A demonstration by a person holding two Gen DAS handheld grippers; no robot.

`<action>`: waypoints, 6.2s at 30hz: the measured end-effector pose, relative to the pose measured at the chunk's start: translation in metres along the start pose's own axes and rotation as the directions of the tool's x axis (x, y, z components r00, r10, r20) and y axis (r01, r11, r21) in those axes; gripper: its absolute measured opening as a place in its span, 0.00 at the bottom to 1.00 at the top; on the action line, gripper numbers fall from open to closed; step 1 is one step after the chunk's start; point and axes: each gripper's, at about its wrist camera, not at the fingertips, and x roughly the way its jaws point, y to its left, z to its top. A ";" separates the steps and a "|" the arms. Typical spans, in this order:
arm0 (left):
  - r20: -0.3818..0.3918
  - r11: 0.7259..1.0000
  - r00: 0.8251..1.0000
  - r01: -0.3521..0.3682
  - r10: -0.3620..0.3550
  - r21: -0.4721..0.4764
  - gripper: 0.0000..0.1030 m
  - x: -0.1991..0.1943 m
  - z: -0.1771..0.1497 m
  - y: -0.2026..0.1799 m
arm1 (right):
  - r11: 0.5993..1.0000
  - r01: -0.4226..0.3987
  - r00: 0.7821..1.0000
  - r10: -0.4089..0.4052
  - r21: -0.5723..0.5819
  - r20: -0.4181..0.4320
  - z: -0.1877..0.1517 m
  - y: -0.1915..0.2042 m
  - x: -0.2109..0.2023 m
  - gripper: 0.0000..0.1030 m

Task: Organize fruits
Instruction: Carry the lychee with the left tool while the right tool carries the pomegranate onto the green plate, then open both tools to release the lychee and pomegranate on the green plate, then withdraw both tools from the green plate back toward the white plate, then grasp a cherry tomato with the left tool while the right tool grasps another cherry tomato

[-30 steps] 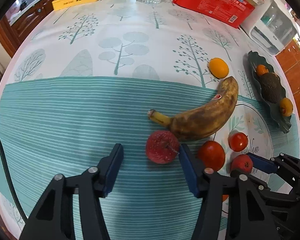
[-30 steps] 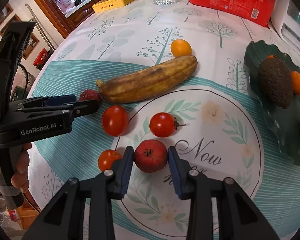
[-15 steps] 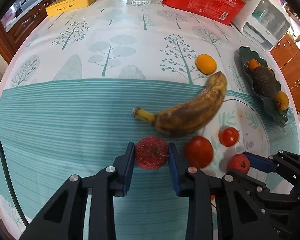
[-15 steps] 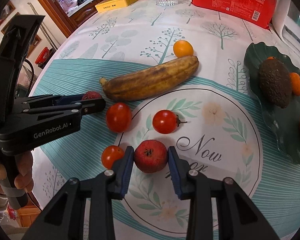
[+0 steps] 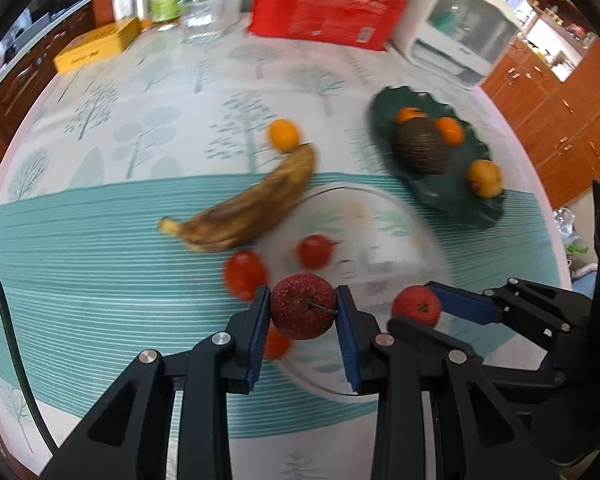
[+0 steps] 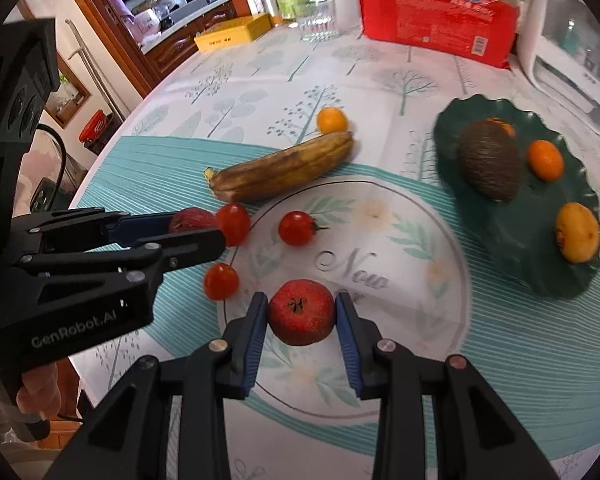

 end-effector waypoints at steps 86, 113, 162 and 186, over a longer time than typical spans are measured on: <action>-0.026 0.997 1.000 0.014 -0.012 0.079 0.75 0.094 0.110 -0.191 | 0.940 0.139 0.987 -0.158 0.311 0.036 0.077 -0.247 -0.028 0.42; 0.035 0.997 0.998 -0.045 0.043 0.064 0.76 0.037 0.086 -0.167 | 0.945 0.148 0.976 -0.186 0.293 0.109 0.062 -0.205 -0.075 0.42; 0.045 0.962 0.984 -0.161 0.175 -0.219 0.80 -0.034 -0.037 0.027 | 0.998 -0.016 0.999 0.014 0.069 0.038 0.034 -0.025 -0.036 0.42; -0.019 0.984 0.999 -0.050 0.047 -0.172 0.36 0.045 -0.046 0.032 | 0.998 -0.050 0.997 0.053 0.048 -0.055 0.039 -0.005 0.065 0.42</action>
